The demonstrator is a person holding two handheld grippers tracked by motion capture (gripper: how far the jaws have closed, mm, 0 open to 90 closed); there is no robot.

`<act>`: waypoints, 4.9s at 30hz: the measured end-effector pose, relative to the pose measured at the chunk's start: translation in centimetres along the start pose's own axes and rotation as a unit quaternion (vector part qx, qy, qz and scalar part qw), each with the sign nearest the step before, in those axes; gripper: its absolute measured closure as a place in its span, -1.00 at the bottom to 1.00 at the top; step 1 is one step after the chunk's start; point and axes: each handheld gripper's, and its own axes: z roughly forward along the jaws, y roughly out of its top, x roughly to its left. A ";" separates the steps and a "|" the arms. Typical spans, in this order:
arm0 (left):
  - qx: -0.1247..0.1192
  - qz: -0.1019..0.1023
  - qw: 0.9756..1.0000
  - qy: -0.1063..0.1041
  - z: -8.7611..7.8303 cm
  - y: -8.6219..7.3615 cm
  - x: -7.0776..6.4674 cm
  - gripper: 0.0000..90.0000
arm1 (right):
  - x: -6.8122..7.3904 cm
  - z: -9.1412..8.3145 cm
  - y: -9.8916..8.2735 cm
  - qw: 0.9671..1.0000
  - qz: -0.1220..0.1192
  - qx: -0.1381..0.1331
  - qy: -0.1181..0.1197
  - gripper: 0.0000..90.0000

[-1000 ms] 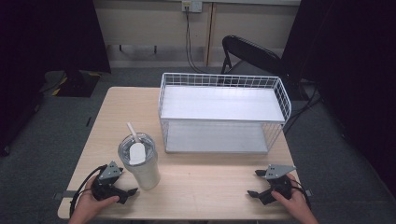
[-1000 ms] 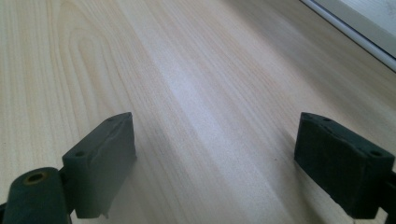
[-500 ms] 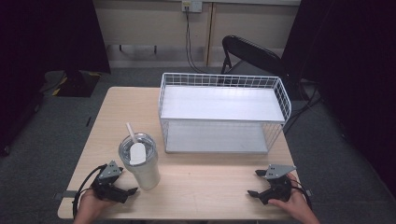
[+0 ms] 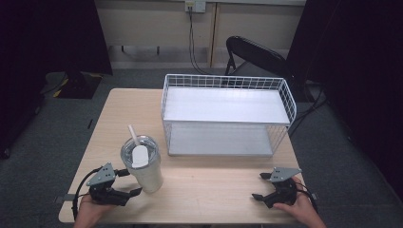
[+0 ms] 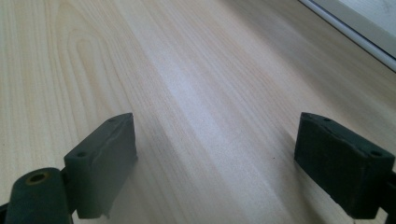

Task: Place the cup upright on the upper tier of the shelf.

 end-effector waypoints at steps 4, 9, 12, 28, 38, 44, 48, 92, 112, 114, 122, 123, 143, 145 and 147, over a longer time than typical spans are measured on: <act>-0.048 0.007 0.999 0.001 0.0 0.9 -0.4 -0.66 | 0.0 0.0 0.0 1.000 0.000 0.000 0.000 -0.73; -0.080 0.008 0.997 0.003 1.0 1.6 -0.5 -0.71 | 0.0 0.0 0.0 1.000 0.000 0.000 0.000 -0.73; -0.091 0.015 0.996 0.009 1.7 2.0 -0.6 -0.80 | 0.0 0.0 0.0 1.000 0.000 0.000 0.000 -0.73; -0.147 0.029 0.989 0.020 3.9 2.5 -0.8 -0.82 | 0.0 0.0 0.0 1.000 0.000 0.000 0.000 -0.73; -0.158 0.026 0.987 0.020 3.8 3.3 -1.6 -0.81 | 0.0 0.0 0.0 1.000 0.000 0.000 0.000 -0.73; -0.156 0.017 0.987 0.016 3.8 5.1 -2.2 -0.81 | 0.0 0.0 0.0 1.000 0.000 0.000 0.000 -0.73; -0.147 0.026 0.989 0.015 4.0 6.1 -2.5 -0.81 | 0.0 0.0 0.0 1.000 0.000 0.000 0.000 -0.73; -0.108 0.007 0.993 -0.054 3.6 18.5 -5.0 -0.81 | 0.0 0.0 0.0 1.000 0.000 0.000 0.000 -0.72; -0.120 0.028 0.989 -0.084 4.2 24.6 -6.4 -0.81 | 0.0 0.0 0.0 1.000 0.000 -0.001 -0.001 -0.72; -0.124 0.031 0.988 -0.089 4.3 25.4 -6.5 -0.81 | 0.0 0.0 0.0 1.000 0.000 -0.001 0.000 -0.72; -0.128 0.026 0.987 -0.097 4.9 27.4 -6.7 -0.81 | 0.0 0.0 0.0 1.000 0.000 -0.002 0.000 -0.72; -0.128 0.026 0.987 -0.097 4.9 27.4 -6.7 -0.81 | 0.0 0.0 0.0 1.000 0.000 -0.002 0.000 -0.72; -0.130 0.025 0.987 -0.097 7.1 31.8 -5.8 -0.81 | -0.1 0.0 0.0 1.000 0.002 -0.003 0.001 -0.72; -0.131 0.023 0.986 -0.095 7.3 32.0 -5.8 -0.81 | -0.1 0.0 0.0 1.000 0.002 -0.003 0.001 -0.72; -0.130 0.023 0.987 -0.092 7.6 32.5 -5.5 -0.81 | -0.1 0.0 0.0 1.000 0.001 -0.003 0.002 -0.72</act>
